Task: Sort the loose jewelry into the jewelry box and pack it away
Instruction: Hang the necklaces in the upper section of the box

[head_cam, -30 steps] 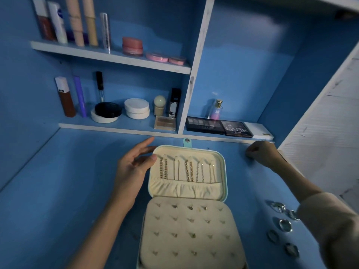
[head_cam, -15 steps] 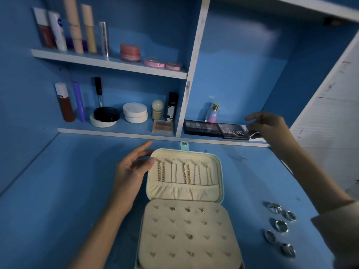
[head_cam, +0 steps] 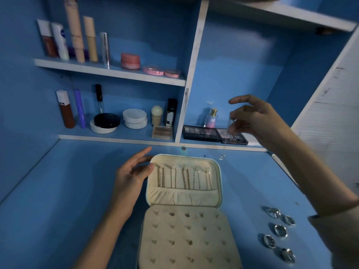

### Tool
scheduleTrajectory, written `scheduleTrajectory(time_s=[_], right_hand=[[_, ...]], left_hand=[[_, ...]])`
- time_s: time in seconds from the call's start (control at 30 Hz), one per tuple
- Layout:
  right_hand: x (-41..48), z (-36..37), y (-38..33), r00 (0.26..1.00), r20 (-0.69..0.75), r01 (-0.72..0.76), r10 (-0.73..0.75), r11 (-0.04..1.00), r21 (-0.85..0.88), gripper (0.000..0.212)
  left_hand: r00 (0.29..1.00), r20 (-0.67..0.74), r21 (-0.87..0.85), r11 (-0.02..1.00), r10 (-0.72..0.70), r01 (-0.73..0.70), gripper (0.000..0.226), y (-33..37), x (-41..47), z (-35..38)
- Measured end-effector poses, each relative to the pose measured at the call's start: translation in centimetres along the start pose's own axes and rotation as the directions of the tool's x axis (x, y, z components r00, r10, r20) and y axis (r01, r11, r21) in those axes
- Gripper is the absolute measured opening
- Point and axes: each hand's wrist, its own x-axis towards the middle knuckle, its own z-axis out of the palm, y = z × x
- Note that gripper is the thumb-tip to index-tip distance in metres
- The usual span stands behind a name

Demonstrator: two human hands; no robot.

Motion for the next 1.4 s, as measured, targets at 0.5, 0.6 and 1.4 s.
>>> scheduleTrajectory(time_s=[0.5, 0.6, 1.4], right_hand=[[-3.1, 3.0, -2.8, 0.916, 0.383, -0.107, 0.119, 0.993, -0.054, 0.031], [-3.5, 3.8, -2.8, 0.853, 0.505, 0.054, 0.131, 0.941, -0.335, 0.038], [-0.9, -2.8, 3.1, 0.893, 0.255, 0.12, 0.37, 0.351, -0.929, 0.025]], left_hand=[[1.0, 0.002, 0.004, 1.0, 0.008, -0.008, 0.042, 0.3, -0.1, 0.1], [1.0, 0.002, -0.002, 1.0, 0.009, -0.009, 0.042, 0.4, -0.2, 0.1], [1.0, 0.002, 0.012, 1.0, 0.003, -0.003, 0.042, 0.1, 0.0, 0.0]])
